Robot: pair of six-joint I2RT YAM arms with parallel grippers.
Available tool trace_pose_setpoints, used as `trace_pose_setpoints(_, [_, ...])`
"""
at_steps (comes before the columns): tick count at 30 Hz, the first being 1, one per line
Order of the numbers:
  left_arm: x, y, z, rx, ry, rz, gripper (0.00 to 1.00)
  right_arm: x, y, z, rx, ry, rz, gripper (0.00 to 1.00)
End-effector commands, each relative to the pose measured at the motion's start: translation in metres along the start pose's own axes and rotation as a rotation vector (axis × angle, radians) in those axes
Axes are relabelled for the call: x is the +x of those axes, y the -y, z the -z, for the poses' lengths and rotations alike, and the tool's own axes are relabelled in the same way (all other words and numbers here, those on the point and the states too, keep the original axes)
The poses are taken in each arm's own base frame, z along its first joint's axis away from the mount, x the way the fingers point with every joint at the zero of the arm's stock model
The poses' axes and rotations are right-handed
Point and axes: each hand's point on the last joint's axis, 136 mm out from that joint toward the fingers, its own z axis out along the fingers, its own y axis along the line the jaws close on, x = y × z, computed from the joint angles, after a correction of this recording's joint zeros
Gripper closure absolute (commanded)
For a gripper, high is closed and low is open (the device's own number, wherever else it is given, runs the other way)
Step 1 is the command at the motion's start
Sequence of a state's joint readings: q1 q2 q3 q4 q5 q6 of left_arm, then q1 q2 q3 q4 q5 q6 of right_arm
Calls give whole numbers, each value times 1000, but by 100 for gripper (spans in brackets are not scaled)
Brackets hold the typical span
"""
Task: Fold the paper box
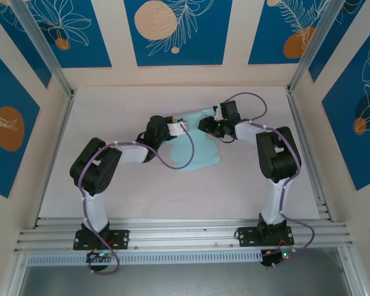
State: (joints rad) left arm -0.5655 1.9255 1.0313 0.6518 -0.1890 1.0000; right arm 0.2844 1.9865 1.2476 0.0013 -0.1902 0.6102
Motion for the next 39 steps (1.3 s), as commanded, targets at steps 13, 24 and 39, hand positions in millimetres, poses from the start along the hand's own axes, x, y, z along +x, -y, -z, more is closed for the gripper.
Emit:
trace_pose_setpoints(13, [-24,-10,3,-206,60,-167,100,21,-6,-3,-118,-63,-105,68])
trace_pose_setpoints(24, [-20,7,7,-276,81,-278,100,13,-10,50,-83,-64,-47,63])
trace_pose_setpoints(39, [-27,4,6,-286,95,-309,100,-84,45,108,-52,145,-136,64])
